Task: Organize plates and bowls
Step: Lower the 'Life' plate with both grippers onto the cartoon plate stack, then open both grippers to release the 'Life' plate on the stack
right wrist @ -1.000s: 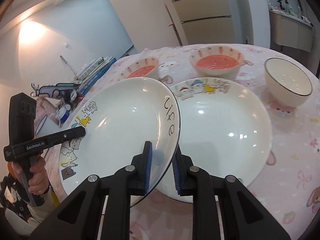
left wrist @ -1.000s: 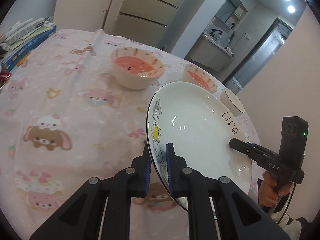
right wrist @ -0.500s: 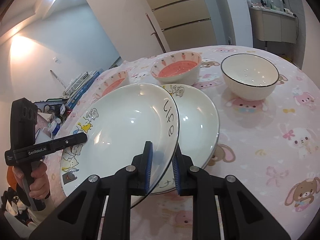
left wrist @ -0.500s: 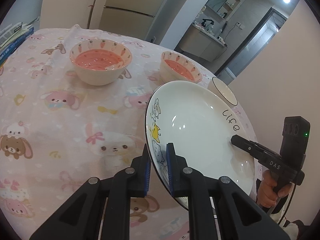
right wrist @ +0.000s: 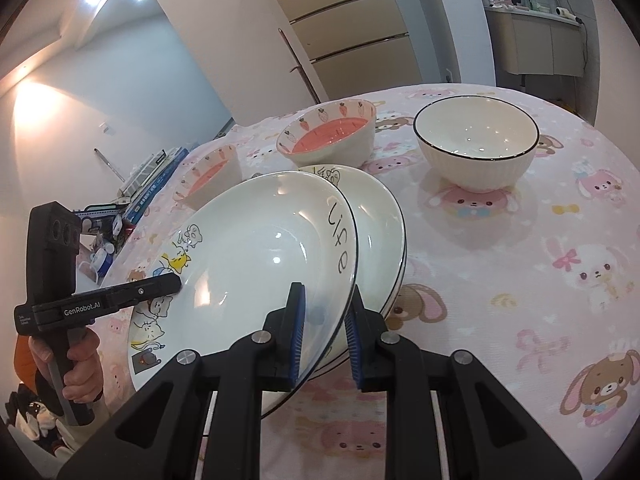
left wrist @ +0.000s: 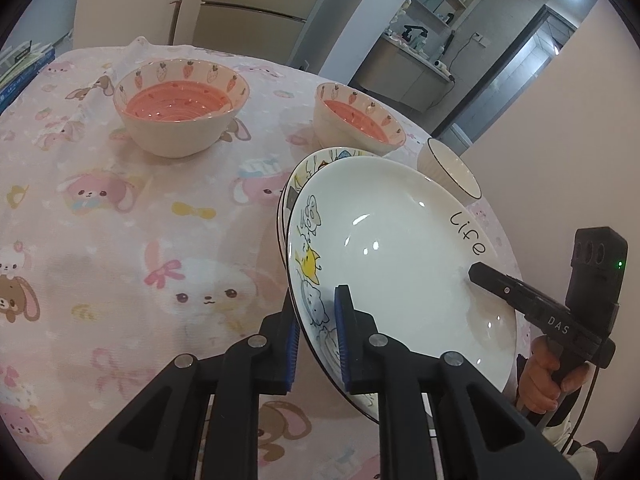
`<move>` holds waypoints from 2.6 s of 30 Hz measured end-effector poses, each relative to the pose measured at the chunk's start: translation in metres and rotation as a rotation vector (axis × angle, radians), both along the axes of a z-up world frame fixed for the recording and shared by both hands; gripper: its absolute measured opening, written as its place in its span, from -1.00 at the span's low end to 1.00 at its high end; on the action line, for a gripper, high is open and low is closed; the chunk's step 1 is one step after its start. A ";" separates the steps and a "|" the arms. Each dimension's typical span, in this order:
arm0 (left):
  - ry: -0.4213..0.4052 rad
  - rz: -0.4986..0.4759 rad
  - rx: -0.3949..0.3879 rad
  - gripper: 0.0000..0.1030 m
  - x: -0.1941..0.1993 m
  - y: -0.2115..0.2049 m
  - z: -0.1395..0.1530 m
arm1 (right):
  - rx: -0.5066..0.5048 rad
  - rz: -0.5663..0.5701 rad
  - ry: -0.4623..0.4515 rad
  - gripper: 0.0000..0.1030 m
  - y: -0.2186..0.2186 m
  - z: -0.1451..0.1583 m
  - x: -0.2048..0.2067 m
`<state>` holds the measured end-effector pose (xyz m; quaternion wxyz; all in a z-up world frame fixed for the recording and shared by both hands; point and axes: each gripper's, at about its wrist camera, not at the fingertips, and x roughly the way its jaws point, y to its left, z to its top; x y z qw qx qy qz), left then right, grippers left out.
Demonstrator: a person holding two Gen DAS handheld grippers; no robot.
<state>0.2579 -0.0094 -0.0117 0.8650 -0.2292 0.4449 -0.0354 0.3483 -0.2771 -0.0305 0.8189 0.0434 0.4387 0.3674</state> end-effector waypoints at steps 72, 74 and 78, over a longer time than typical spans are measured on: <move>-0.141 0.077 0.245 -0.74 0.031 -0.008 -0.010 | -0.123 -0.114 -0.123 -0.63 0.010 -0.002 0.007; -0.142 0.079 0.242 -0.73 0.031 -0.008 -0.010 | -0.126 -0.119 -0.132 -0.63 0.010 -0.003 0.007; -0.148 0.083 0.248 -0.73 0.030 -0.009 -0.010 | -0.159 -0.137 -0.183 -0.63 0.014 -0.003 0.003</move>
